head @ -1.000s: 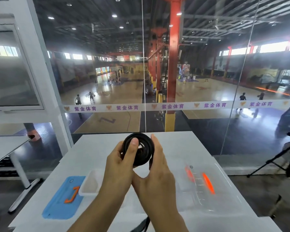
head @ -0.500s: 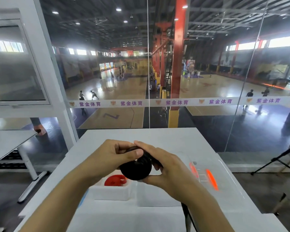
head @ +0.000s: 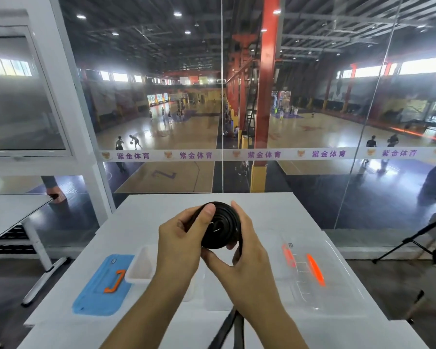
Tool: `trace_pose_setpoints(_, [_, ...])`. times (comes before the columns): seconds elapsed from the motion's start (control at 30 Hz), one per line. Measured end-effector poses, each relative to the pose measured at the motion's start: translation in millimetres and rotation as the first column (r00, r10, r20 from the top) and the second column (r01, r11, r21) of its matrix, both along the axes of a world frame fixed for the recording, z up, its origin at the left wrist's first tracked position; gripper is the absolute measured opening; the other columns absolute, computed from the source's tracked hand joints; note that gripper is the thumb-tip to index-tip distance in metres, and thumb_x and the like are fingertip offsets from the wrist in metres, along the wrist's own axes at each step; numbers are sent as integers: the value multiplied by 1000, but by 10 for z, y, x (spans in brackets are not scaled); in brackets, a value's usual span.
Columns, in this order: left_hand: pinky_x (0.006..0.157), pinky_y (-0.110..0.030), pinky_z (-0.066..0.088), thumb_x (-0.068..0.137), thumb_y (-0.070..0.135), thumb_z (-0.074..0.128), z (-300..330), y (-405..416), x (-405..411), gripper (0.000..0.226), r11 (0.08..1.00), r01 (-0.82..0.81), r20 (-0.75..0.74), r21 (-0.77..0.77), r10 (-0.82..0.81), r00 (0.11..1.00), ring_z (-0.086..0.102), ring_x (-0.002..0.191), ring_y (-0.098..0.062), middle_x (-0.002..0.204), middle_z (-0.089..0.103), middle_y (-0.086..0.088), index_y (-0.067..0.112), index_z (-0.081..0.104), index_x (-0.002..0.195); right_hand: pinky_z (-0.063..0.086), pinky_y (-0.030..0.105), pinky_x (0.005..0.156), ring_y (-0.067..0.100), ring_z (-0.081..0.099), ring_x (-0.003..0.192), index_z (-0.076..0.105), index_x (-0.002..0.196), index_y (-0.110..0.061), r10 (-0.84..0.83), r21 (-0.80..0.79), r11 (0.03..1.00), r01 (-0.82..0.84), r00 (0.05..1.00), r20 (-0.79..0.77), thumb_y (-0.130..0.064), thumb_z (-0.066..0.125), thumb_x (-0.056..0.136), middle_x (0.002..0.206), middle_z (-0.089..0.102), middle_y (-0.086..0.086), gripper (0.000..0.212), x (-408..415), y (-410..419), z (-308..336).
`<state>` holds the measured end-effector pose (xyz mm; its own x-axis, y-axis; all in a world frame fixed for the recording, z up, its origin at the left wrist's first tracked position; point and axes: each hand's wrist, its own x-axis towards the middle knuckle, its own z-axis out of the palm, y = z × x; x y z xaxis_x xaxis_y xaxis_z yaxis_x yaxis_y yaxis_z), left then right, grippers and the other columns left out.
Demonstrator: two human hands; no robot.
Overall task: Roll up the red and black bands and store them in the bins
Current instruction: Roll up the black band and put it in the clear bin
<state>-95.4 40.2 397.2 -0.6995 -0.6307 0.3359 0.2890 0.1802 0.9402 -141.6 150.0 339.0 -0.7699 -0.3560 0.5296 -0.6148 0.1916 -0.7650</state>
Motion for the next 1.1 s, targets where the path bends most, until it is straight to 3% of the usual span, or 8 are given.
trace_pose_setpoints(0.13, [67,-13,56,95,35,64,-63,0,-3,15,997,-7,39,74,4,999,74,81,-1,82,80,11,27,76,90,52,20,93,-1,57,112,29,154,-47,-24,-11,1000,25,1000,8,-46,80,83,131,55,-27,88,20,-60,-14])
trace_pose_setpoints(0.3, [78,-40,64,94,39,58,-76,-247,148,29,974,203,166,98,-217,962,76,95,-25,95,79,-7,17,76,101,52,26,88,13,54,96,31,151,-51,173,208,965,-161,984,-45,-50,79,83,117,59,-16,84,-165,171,198])
trace_pose_setpoints(0.4, [84,-40,63,88,45,60,55,-468,237,38,902,430,316,-30,-400,860,76,98,-26,101,78,-7,16,75,109,48,19,85,10,52,93,30,151,-56,308,374,889,-265,949,-59,-41,83,83,108,57,-17,87,-233,294,372])
trace_pose_setpoints(0.5, [86,-36,62,88,45,63,198,-549,249,35,834,523,430,-175,-413,803,75,100,-23,102,79,-3,21,76,110,45,15,80,9,50,91,28,151,-59,356,453,846,-281,931,-87,-37,85,82,101,54,-22,92,-228,288,453])
trace_pose_setpoints(0.67, [78,-19,58,92,35,65,186,-472,242,20,868,424,326,-258,-335,884,75,93,-11,95,80,4,24,79,103,48,16,78,12,52,89,28,154,-55,350,380,878,-291,932,-97,-33,86,82,111,60,-20,95,-219,280,432])
trace_pose_setpoints(0.73, [75,-18,59,88,40,64,146,-428,232,22,912,355,245,-206,-303,921,75,93,-10,93,80,6,27,79,99,48,15,76,11,51,84,30,153,-56,322,332,901,-281,944,-75,-35,85,83,99,59,-25,92,-217,316,425])
trace_pose_setpoints(0.93, [86,-53,61,81,51,66,99,-341,84,47,964,176,14,200,-182,983,76,98,-31,99,80,-11,13,78,105,45,14,73,9,50,78,14,153,-62,215,228,952,-203,976,-27,-45,81,83,85,51,-35,99,-61,221,316])
trace_pose_setpoints(1.1, [69,-25,62,96,45,58,-26,-123,6,31,958,46,-21,284,-42,999,76,94,-21,89,81,0,21,76,95,51,15,85,1,58,97,6,158,-53,168,77,983,-167,986,0,-38,84,79,118,56,-39,112,112,-61,131])
